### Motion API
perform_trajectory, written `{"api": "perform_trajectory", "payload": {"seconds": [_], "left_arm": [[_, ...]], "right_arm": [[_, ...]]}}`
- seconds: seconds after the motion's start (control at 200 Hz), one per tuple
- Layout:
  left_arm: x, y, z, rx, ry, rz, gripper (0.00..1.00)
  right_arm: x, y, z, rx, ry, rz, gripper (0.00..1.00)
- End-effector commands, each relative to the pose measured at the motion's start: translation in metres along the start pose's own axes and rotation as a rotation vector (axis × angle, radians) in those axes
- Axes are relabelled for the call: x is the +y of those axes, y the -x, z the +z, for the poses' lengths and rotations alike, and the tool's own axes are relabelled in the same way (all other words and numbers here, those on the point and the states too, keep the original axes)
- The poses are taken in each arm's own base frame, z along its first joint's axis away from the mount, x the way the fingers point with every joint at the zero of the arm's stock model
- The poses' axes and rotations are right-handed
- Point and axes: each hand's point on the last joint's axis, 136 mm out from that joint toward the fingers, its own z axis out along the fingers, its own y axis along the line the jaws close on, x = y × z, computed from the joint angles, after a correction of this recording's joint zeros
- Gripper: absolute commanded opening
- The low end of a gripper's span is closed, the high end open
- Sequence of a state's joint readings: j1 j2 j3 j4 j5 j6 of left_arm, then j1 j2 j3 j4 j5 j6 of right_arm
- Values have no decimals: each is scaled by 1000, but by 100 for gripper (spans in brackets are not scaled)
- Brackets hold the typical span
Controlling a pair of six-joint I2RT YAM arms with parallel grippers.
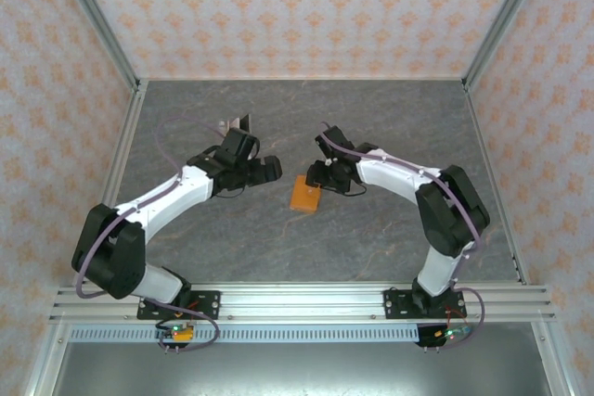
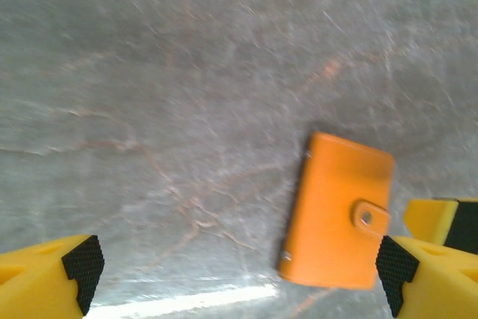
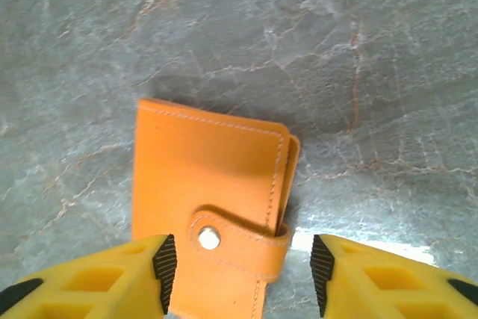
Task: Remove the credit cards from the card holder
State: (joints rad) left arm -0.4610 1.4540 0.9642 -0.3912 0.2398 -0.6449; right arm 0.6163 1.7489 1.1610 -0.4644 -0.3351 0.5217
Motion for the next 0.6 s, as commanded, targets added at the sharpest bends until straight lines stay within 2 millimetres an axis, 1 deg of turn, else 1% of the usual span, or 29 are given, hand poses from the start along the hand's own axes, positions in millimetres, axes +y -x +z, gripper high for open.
{"api": "perform_trajectory", "payload": {"seconds": [0.0,0.07,0.17,0.23,0.355,0.43,0.51,0.596], "left_arm": [[-19,-23,15,84,-96,-47,94],[-26,-29,22,108,-114,-48,92],[-38,-40,32,133,-135,-38,90],[-40,-44,39,151,-129,-41,88],[-41,-48,50,179,-123,-53,79],[-44,-51,54,197,-138,-57,76],[-47,-55,59,218,-156,-57,70],[-51,-57,62,234,-184,-61,67]], "right_arm": [[-18,-24,7,80,-47,20,46],[-18,-26,11,91,-43,24,41],[-21,-27,18,107,-61,22,38],[-23,-27,20,112,-72,20,37],[-28,-28,26,124,-101,12,36],[-34,-30,29,134,-125,3,35],[-38,-33,33,151,-133,-11,34],[-41,-35,37,166,-135,-24,32]]}}
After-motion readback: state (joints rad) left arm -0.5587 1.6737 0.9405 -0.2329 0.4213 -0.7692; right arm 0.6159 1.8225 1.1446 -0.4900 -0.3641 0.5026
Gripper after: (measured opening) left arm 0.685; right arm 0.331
